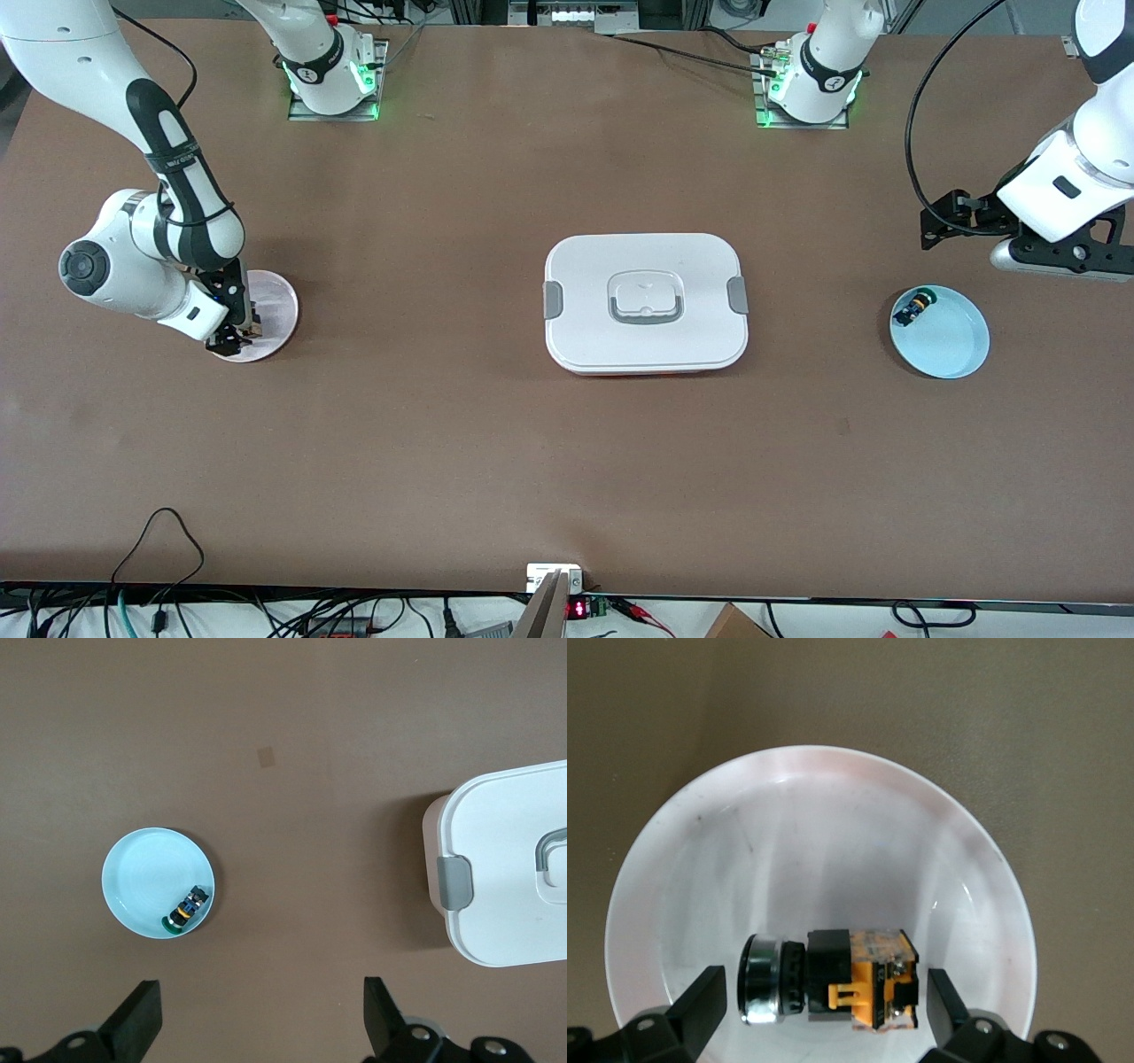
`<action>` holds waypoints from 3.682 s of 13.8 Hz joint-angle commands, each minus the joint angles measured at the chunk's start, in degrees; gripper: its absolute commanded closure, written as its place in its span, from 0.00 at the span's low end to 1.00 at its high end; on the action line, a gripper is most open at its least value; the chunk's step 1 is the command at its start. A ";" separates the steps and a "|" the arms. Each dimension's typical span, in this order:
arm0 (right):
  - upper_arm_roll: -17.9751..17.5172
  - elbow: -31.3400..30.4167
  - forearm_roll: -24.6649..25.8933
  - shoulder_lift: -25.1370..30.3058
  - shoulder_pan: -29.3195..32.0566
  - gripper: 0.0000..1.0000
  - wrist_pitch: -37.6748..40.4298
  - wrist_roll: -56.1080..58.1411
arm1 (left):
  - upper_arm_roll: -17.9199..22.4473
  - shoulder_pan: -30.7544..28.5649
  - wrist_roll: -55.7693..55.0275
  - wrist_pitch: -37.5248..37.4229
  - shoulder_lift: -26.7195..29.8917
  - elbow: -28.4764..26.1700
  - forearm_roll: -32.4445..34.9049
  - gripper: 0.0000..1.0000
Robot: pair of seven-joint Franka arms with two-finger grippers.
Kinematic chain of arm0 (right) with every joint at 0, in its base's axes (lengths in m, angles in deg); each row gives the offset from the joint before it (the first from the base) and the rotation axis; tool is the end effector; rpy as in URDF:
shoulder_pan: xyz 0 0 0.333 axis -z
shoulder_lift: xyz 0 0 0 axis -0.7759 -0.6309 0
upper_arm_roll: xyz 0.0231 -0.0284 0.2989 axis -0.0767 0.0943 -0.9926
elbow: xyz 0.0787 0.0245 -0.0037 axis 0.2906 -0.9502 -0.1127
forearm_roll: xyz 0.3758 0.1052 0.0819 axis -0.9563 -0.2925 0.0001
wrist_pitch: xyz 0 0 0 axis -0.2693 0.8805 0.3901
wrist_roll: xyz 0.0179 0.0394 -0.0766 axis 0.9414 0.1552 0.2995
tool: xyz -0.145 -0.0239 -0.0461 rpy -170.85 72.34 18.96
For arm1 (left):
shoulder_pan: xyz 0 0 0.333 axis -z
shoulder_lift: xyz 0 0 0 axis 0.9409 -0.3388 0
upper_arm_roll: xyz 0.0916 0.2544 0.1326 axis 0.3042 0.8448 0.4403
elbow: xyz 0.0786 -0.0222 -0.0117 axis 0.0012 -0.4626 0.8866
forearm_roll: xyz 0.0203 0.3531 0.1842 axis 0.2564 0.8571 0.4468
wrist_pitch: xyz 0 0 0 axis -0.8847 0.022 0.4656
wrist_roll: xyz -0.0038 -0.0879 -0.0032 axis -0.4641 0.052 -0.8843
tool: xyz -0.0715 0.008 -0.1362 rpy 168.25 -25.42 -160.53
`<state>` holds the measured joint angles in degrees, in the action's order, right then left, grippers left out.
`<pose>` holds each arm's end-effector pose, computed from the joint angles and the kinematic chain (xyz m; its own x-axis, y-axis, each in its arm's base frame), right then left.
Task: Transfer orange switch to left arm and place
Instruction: 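Close the right gripper on the orange switch, then lift the switch over the box with the right gripper while the left gripper approaches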
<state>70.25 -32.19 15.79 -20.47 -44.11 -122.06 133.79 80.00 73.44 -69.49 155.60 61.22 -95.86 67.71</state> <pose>0.5580 -0.0893 0.1177 -0.2268 0.9735 0.0295 0.9684 0.2286 -0.0999 0.5740 -0.0379 0.5165 0.9940 -0.1035 -0.0366 -0.1044 -0.9943 -0.0224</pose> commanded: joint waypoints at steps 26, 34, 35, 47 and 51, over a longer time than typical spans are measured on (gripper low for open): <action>-6.86 5.48 -7.62 2.14 0.16 1.00 13.85 0.73 | -0.05 0.01 0.05 -0.35 -0.69 1.60 -0.50 0.00; -18.02 9.79 -22.82 1.96 -0.19 1.00 20.99 -7.25 | -0.05 0.01 0.05 -0.35 -0.69 1.60 -0.76 0.00; -19.77 9.97 -26.07 1.79 -0.10 1.00 20.99 -8.31 | -0.05 0.01 -0.03 -0.35 -0.69 1.60 -1.03 0.00; -30.95 23.15 -66.14 -1.82 -10.54 1.00 21.17 -17.99 | -0.23 0.27 -0.03 -3.86 -4.02 1.60 -14.18 0.00; -30.95 25.78 -78.11 -1.91 -17.13 1.00 13.28 -15.18 | -0.14 -0.17 -0.03 -4.04 -7.27 1.52 -28.15 0.00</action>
<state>39.33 -9.29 -58.30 -21.34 -58.15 -105.73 117.35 79.72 73.82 -69.49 152.84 56.19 -95.87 44.99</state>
